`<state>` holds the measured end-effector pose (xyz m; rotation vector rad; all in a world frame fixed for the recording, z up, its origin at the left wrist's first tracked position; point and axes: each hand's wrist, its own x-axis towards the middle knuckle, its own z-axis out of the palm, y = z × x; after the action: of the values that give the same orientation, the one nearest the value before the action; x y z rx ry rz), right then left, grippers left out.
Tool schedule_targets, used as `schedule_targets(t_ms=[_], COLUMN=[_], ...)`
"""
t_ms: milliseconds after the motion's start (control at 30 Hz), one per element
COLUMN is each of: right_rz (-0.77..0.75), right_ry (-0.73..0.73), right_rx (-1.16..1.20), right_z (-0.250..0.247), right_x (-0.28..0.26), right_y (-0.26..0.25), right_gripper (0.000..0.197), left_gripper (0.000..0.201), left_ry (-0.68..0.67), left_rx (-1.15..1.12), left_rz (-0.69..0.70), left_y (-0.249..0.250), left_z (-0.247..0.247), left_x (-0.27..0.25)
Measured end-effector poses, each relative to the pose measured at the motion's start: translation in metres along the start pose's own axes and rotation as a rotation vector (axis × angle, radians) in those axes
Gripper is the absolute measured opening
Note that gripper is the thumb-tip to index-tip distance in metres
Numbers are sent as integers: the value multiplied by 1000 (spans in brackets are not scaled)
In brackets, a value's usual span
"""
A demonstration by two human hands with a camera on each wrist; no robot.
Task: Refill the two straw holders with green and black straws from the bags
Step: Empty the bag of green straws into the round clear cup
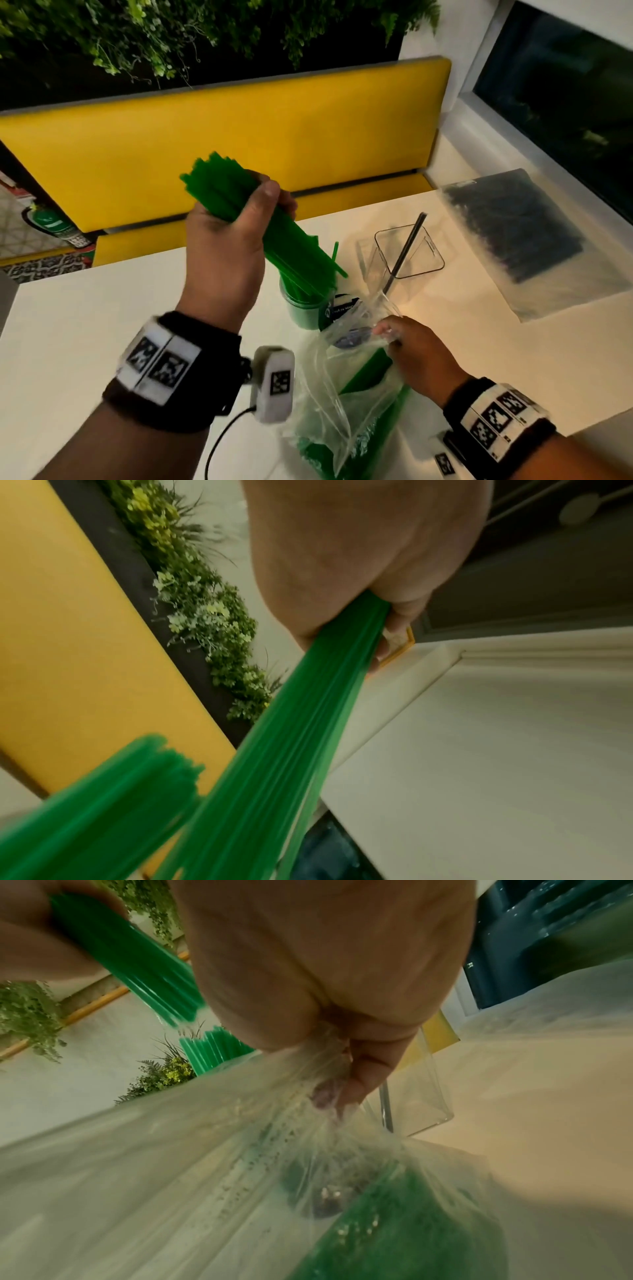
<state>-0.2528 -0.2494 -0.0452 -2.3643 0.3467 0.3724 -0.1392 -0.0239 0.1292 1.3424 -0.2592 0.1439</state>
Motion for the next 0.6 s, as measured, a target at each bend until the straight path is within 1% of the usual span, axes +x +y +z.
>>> schedule_targets(t_ms=[100, 167, 233, 300, 367, 400, 467, 500, 567, 600], right_rz=[-45, -64, -67, -64, -66, -68, -69, -70, -74, -75], right_ry=[2, 19, 35, 34, 30, 29, 25, 25, 28, 27], right_rx=[-1, 1, 5, -1, -12, -14, -11, -8, 1, 3], right_z=[-2, -2, -2, -2, -2, -2, -3, -3, -3, -3], right_x=[-3, -4, -4, -4, -4, -4, -4, -4, -3, -3], right_y=[-2, -3, -2, -2, -2, -3, -4, -4, -2, -2], right_gripper=[48, 49, 51, 52, 52, 52, 52, 53, 54, 54], left_gripper=[13, 17, 17, 15, 12, 18, 41, 52, 68, 77], left_ry=[69, 105, 138, 155, 108, 47, -124, -181, -201, -186], left_rx=[107, 113, 146, 235, 352, 485, 797, 869, 830, 790], left_rz=[-35, -73, -94, -134, -168, -156, -148, -176, -222, -212], left_y=[-30, -49, -62, -73, -85, -91, -102, -105, -102, -97], left_z=[1, 1, 1, 3, 2, 1, -4, -6, -11, -13], left_x=[13, 16, 17, 14, 9, 8, 3, 1, 1, 3])
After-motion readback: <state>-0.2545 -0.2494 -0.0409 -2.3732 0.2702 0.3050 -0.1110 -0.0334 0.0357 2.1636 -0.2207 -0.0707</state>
